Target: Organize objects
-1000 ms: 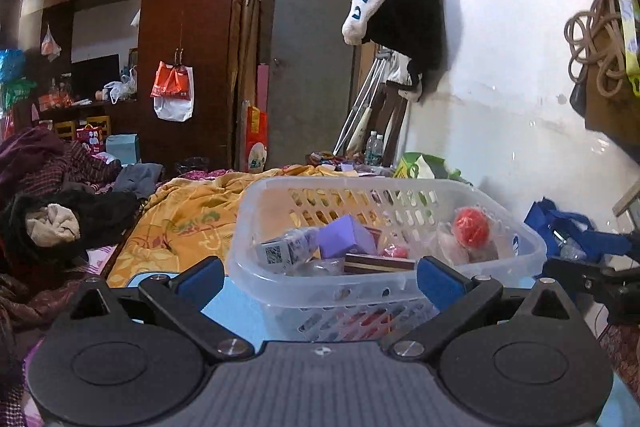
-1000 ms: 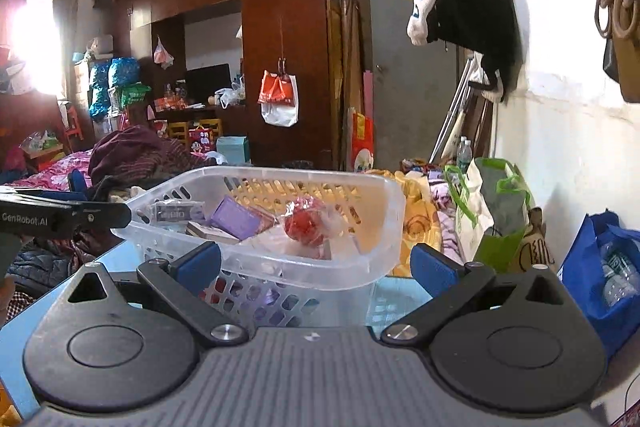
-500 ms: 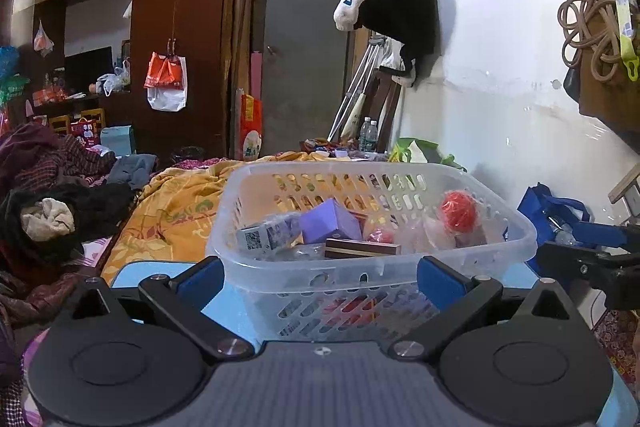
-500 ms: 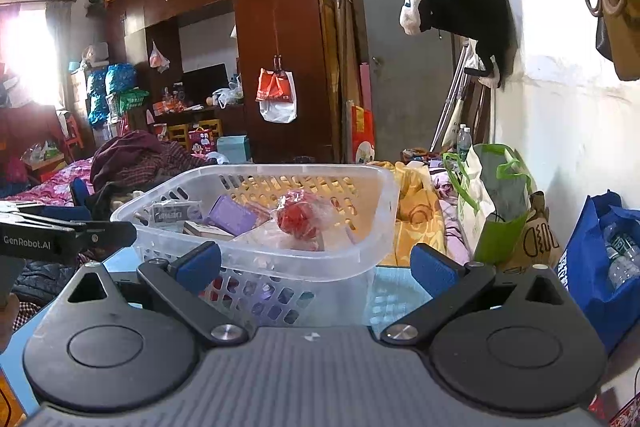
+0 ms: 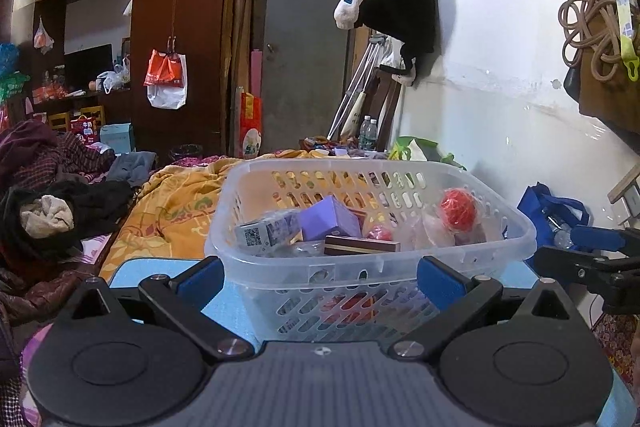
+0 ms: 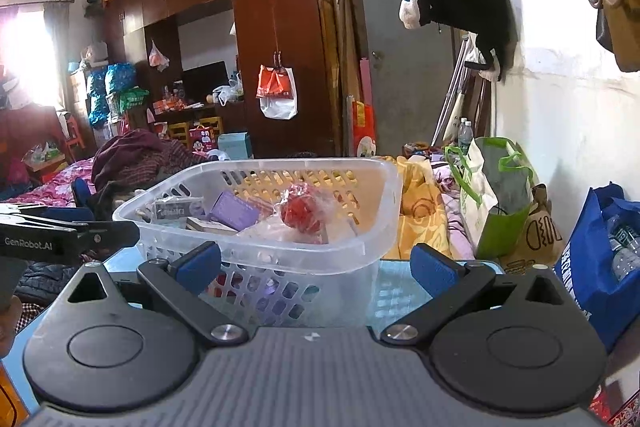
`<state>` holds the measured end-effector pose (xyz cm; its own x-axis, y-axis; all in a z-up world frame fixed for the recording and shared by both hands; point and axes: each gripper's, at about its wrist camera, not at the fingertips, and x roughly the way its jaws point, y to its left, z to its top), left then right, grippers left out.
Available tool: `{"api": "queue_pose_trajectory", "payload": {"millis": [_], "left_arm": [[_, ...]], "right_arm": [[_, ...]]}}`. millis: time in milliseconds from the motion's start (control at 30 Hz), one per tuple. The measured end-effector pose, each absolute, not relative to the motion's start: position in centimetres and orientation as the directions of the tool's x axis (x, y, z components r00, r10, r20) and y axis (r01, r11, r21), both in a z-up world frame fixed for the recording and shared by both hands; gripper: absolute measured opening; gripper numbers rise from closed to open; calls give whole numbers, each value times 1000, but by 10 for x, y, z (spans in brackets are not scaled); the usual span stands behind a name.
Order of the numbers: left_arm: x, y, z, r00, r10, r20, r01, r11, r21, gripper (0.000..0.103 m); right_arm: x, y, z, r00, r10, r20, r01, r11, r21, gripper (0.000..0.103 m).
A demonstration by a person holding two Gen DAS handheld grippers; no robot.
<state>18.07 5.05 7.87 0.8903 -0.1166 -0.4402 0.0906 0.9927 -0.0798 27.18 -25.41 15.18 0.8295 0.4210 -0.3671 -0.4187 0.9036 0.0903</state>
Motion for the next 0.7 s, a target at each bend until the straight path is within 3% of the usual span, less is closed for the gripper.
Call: {"api": "queue_pose_trajectory", "payload": {"millis": [700], "left_arm": [[185, 44, 70, 883, -122, -454, 96, 992, -81, 103]], "right_arm": [[273, -257, 153, 834, 411, -368, -405, 909, 96, 103]]}}
